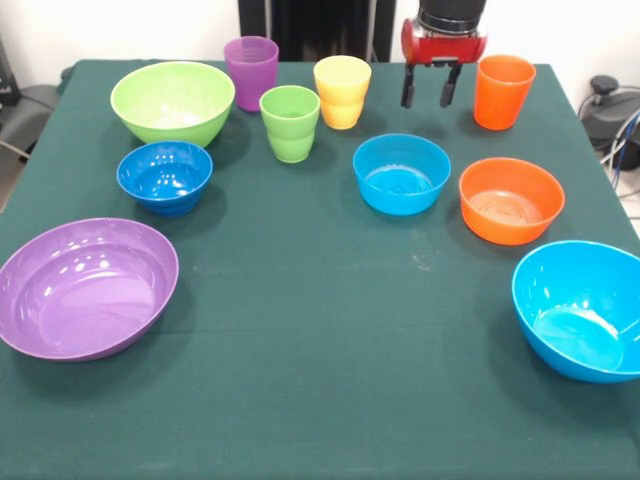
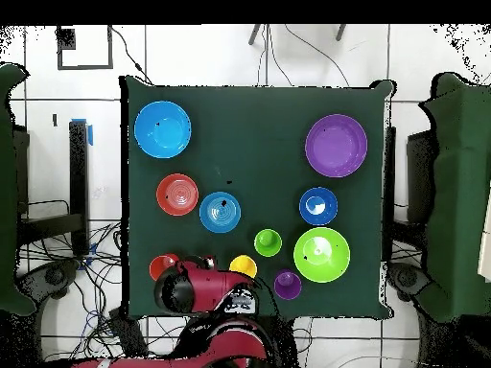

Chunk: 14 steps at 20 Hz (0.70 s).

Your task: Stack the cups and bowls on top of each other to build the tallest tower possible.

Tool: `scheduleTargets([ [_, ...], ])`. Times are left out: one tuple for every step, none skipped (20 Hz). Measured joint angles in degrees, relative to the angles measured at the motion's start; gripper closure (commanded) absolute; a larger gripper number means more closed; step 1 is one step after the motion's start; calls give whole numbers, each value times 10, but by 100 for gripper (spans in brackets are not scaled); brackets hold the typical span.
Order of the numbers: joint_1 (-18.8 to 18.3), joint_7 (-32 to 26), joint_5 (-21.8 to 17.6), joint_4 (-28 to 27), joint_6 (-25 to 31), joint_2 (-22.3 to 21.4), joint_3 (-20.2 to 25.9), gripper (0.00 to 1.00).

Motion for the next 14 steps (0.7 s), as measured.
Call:
scheduleTargets([
  [0, 0, 0, -2, 0, 0, 0, 0],
  [0, 0, 0, -3, 0, 0, 0, 0],
  [0, 0, 0, -5, 0, 0, -1, 0],
  [0, 0, 0, -6, 0, 0, -1, 0],
  [0, 0, 0, -8, 0, 0, -2, 0],
  [0, 0, 0, -9, 0, 0, -2, 0],
  [0, 0, 0, -11, 0, 0, -2, 0],
  [0, 0, 0, -13, 0, 1, -3, 0],
  [0, 0, 0, -16, 0, 3, -4, 0],
  [0, 0, 0, -17, 0, 4, -4, 0],
  [0, 0, 0, -19, 0, 7, -5, 0],
  [0, 0, 0, -22, 0, 11, -6, 0],
  [0, 0, 0, -22, 0, 14, -6, 0],
  [0, 0, 0, -24, 0, 17, -6, 0],
])
